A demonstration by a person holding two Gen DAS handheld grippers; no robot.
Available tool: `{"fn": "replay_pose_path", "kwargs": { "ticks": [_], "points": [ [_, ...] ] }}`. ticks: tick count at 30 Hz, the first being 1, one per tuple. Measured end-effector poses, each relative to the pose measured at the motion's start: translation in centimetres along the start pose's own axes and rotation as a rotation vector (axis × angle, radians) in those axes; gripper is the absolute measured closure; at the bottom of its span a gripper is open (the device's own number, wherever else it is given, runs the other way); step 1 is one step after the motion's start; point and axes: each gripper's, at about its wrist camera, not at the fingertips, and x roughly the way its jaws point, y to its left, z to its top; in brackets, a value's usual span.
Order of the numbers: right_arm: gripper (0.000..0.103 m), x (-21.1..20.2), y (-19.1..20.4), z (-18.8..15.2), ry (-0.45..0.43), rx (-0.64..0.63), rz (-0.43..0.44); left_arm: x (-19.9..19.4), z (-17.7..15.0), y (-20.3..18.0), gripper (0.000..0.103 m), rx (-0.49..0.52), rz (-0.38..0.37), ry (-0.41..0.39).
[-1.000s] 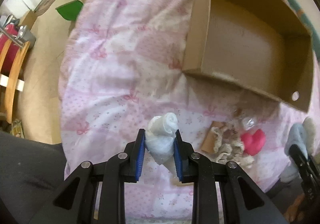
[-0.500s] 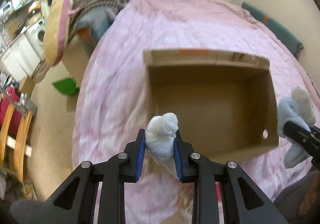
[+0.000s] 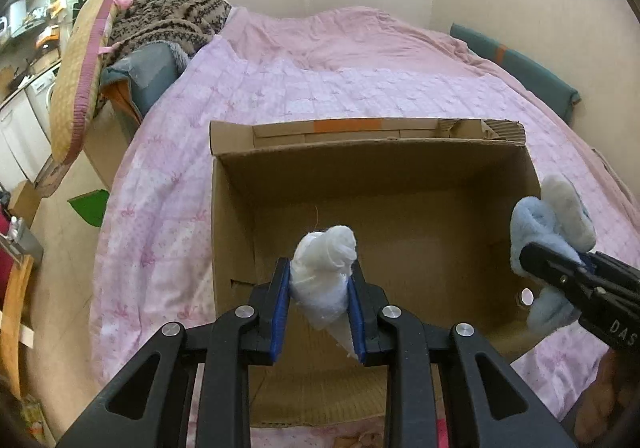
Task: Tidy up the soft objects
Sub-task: 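Carry both items over the box and open both tools to drop them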
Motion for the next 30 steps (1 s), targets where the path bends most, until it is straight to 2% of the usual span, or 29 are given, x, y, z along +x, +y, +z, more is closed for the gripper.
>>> {"fn": "replay_pose_path", "kwargs": {
  "ticks": [3,6,11,14,17,20,21,22,23,25,26,28,30],
  "points": [
    [0.073,0.9,-0.1,-0.2,0.027,-0.003,-0.009,0.5,-0.2,-0.2,0.079,0.004,-0.033,0.013],
    [0.072,1.8,-0.1,-0.5,0.050,0.007,-0.013,0.5,-0.4,-0.8,0.079,0.039,-0.015,0.000],
    [0.072,2.2,0.1,-0.9,0.057,-0.012,-0.027,0.6,-0.9,-1.1,0.079,0.035,0.024,-0.005],
    [0.072,2.4,0.1,-1.1,0.064,-0.019,-0.033,0.6,-1.0,-1.2,0.079,0.026,-0.003,-0.001],
    [0.072,2.4,0.1,-0.9,0.063,-0.017,-0.032,0.6,-0.9,-1.3,0.079,0.029,0.018,-0.005],
    [0.069,2.5,0.1,-0.8,0.059,-0.010,-0.028,0.5,-1.0,-1.4,0.076,0.035,0.013,0.002],
    [0.068,2.4,0.0,-0.7,0.058,-0.006,-0.025,0.4,-1.0,-1.4,0.072,0.036,0.009,-0.002],
    [0.058,2.4,-0.1,-0.7,0.055,0.001,-0.020,0.2,-1.0,-1.5,0.063,0.039,0.007,-0.008],
    [0.053,2.4,-0.3,-0.7,0.053,0.011,-0.015,0.0,-1.0,-1.6,0.058,0.042,0.013,-0.019],
    [0.049,2.0,-0.5,-0.6,0.032,0.027,-0.008,-0.4,-1.0,-1.8,0.037,0.049,0.017,-0.037],
    [0.045,2.0,-0.6,-0.5,0.030,0.030,-0.008,-0.6,-1.0,-1.8,0.035,0.050,0.017,-0.046],
    [0.030,1.6,-0.8,-0.4,0.015,0.049,0.016,-1.0,-0.9,-1.9,0.033,0.051,0.006,-0.060],
    [0.020,1.0,-0.9,-0.2,-0.012,0.065,0.044,-1.3,-0.8,-2.0,0.033,0.055,0.001,-0.070]
  ]
}}
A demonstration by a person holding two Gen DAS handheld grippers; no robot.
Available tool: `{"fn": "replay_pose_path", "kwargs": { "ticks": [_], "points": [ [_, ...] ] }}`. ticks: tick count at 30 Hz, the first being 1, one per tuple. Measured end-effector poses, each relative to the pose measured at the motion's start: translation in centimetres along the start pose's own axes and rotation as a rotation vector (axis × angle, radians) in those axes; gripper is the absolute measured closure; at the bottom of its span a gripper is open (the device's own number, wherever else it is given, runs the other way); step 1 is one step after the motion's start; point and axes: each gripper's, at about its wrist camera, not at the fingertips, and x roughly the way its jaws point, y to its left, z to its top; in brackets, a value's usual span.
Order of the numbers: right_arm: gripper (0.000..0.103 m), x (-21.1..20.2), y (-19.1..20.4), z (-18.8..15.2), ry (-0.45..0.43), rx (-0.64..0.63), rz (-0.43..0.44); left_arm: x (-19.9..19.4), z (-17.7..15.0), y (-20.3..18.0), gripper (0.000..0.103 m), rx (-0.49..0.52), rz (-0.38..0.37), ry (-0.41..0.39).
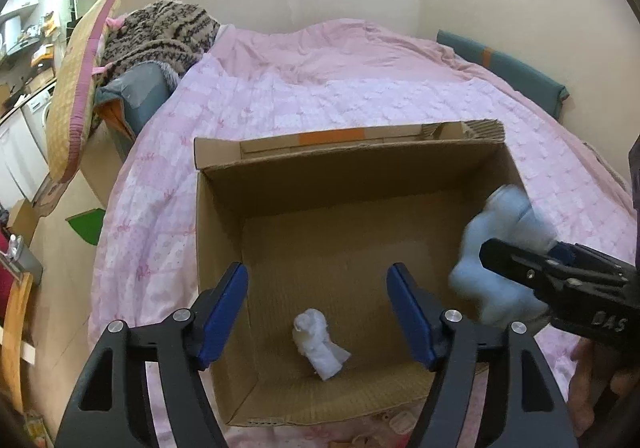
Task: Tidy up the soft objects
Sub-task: 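Carry both items over the box and open both tools to drop them, then move the right tool back toward the pink heart plush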
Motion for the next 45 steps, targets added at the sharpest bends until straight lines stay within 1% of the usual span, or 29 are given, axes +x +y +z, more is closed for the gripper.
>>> {"fn": "replay_pose_path", "kwargs": {
  "ticks": [1,3,16,22,25,30,33,37,42,45],
  "points": [
    [0.013,-0.3,0.0,0.1,-0.012,0.001,0.015,-0.1,0.0,0.0,0.033,0.002,0.003,-0.004],
    [0.006,-0.7,0.2,0.2,-0.029,-0.005,0.023,-0.2,0.1,0.0,0.033,0.003,0.006,-0.008],
    [0.006,-1.3,0.8,0.2,-0.036,-0.026,0.023,-1.0,0.4,1.1,0.033,-0.034,-0.002,0.004],
    [0.006,-3.3,0.8,0.4,-0.061,-0.015,0.034,-2.1,0.3,1.7,0.033,-0.063,-0.005,0.013],
    [0.006,-4.2,0.8,0.2,-0.068,-0.004,0.032,-2.6,-0.2,1.8,0.033,-0.060,0.011,0.017],
    [0.006,-5.1,0.9,-0.9,-0.049,0.016,0.039,-3.9,-0.8,2.2,0.033,-0.078,0.019,0.029],
    [0.006,-5.9,1.4,-1.9,-0.036,0.000,0.037,-4.7,-1.7,2.5,0.033,-0.087,0.008,0.055],
    [0.006,-6.7,2.0,-3.5,-0.011,-0.002,0.049,-5.5,-3.4,3.0,0.033,-0.097,0.004,0.110],
    [0.006,-7.7,2.3,-5.4,0.023,0.023,0.071,-5.8,-5.9,3.4,0.033,-0.111,0.015,0.196],
    [0.006,-7.7,2.4,-6.7,0.060,0.041,0.081,-5.6,-7.0,2.9,0.033,-0.095,0.006,0.247]
  ]
}}
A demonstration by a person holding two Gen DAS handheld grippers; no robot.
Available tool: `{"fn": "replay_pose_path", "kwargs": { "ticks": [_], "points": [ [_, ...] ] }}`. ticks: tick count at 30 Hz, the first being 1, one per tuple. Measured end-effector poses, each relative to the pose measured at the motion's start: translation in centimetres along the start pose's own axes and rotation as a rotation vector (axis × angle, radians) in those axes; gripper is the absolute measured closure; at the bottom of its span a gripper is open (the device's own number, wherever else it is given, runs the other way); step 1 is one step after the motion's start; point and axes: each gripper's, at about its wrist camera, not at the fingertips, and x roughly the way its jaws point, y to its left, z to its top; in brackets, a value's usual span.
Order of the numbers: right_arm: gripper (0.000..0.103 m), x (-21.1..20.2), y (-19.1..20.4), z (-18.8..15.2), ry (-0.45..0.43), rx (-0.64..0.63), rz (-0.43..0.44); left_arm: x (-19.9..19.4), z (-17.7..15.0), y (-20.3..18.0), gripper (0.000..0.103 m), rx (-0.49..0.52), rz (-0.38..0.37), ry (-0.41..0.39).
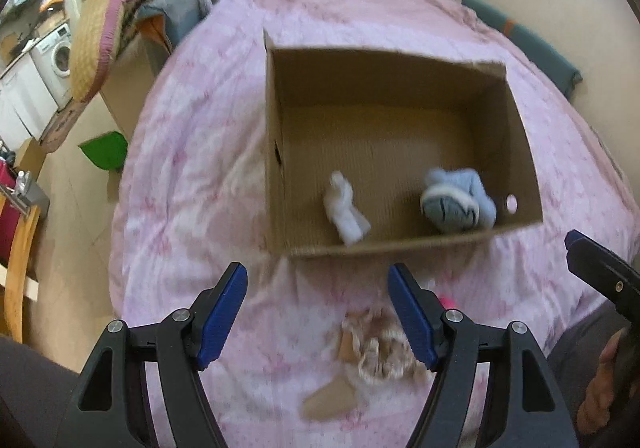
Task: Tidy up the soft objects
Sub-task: 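Move the right tool back toward the pink heart plush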
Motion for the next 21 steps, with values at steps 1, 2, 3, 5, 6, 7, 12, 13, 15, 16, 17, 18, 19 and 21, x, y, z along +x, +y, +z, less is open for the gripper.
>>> {"fn": "replay_pose_path", "kwargs": {
  "ticks": [1,2,3,5,6,7,12,13,15,16,17,18,19,21],
  "points": [
    [0.006,0.0,0.0,-0.3,0.009,0.004,-0.003,0.1,-0.3,-0.1,0.033,0.003,-0.001,0.011],
    [0.006,0.2,0.1,-0.7,0.021,0.003,-0.017,0.1,-0.5,-0.1,0.033,0.004,-0.004,0.020],
    [0.006,0.3,0.2,-0.9,0.030,0.001,-0.030,0.3,-0.6,-0.1,0.033,0.000,-0.010,0.036],
    [0.006,0.6,0.1,-1.3,0.048,0.005,-0.049,0.7,-0.9,0.4,0.033,-0.027,-0.011,0.063],
    [0.006,0.9,0.0,-1.4,0.061,0.011,-0.063,1.0,-1.1,0.8,0.033,-0.053,-0.011,0.084],
    [0.006,1.1,-0.2,-1.6,0.071,0.019,-0.069,1.5,-1.4,1.4,0.033,-0.087,-0.013,0.115],
    [0.006,1.7,-1.1,-1.9,0.096,0.057,-0.095,4.0,-3.0,3.4,0.033,-0.191,-0.037,0.274],
    [0.006,1.8,-1.3,-1.9,0.099,0.065,-0.097,4.5,-3.3,3.5,0.033,-0.197,-0.036,0.299],
    [0.006,2.1,-1.4,-1.9,0.109,0.075,-0.102,5.1,-3.7,3.5,0.033,-0.205,-0.054,0.335],
    [0.006,2.2,-1.6,-1.9,0.111,0.083,-0.099,5.4,-3.9,3.4,0.033,-0.203,-0.061,0.351],
    [0.006,2.4,-1.7,-1.9,0.116,0.093,-0.095,5.7,-4.1,3.2,0.033,-0.192,-0.064,0.371],
    [0.006,2.5,-1.8,-1.9,0.121,0.099,-0.093,6.0,-4.4,2.9,0.035,-0.182,-0.069,0.390],
    [0.006,2.5,-1.8,-2.0,0.123,0.101,-0.096,6.5,-4.7,2.6,0.040,-0.173,-0.081,0.416],
    [0.006,2.7,-1.8,-2.0,0.128,0.098,-0.107,7.4,-5.6,1.8,0.051,-0.160,-0.115,0.482]
  ]
}}
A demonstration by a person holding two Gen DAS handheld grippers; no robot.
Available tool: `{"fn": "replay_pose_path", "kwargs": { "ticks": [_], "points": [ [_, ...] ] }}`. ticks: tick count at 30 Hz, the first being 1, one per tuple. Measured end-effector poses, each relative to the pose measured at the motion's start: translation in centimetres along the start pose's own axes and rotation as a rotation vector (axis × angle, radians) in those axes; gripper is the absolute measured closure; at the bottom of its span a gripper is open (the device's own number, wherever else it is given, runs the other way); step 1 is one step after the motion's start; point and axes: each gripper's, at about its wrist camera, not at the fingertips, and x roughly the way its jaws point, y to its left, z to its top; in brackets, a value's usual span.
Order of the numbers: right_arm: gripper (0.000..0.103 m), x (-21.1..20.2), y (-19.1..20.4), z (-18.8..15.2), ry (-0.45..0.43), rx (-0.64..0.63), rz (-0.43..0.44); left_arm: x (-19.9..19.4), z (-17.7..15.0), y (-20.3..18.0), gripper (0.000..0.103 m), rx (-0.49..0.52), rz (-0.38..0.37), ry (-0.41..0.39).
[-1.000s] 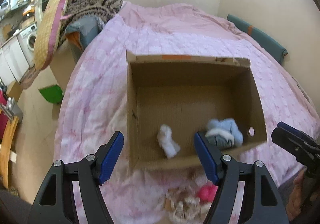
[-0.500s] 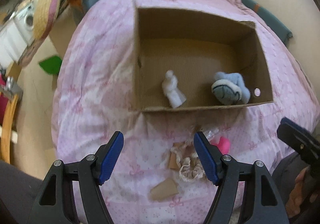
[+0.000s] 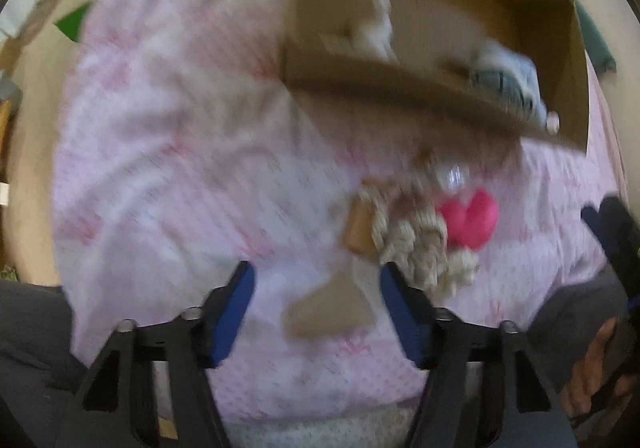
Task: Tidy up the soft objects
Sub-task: 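Move the right tool back toward the pink heart plush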
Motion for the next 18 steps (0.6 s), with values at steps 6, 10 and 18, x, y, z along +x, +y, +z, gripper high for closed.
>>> {"fn": "replay_pose_path", "kwargs": {
  "ticks": [6,10,18],
  "points": [
    [0.006,0.0,0.0,0.1,-0.003,0.007,0.021,2.6,-0.7,-0.2,0.065,-0.018,0.002,0.087],
    [0.006,0.5,0.0,0.1,0.009,0.008,0.022,2.7,-0.6,-0.3,0.079,-0.020,0.002,0.073],
    [0.006,0.6,-0.1,0.1,0.016,0.008,0.008,0.1,-0.4,-1.3,0.096,0.018,-0.047,0.021]
  ]
}}
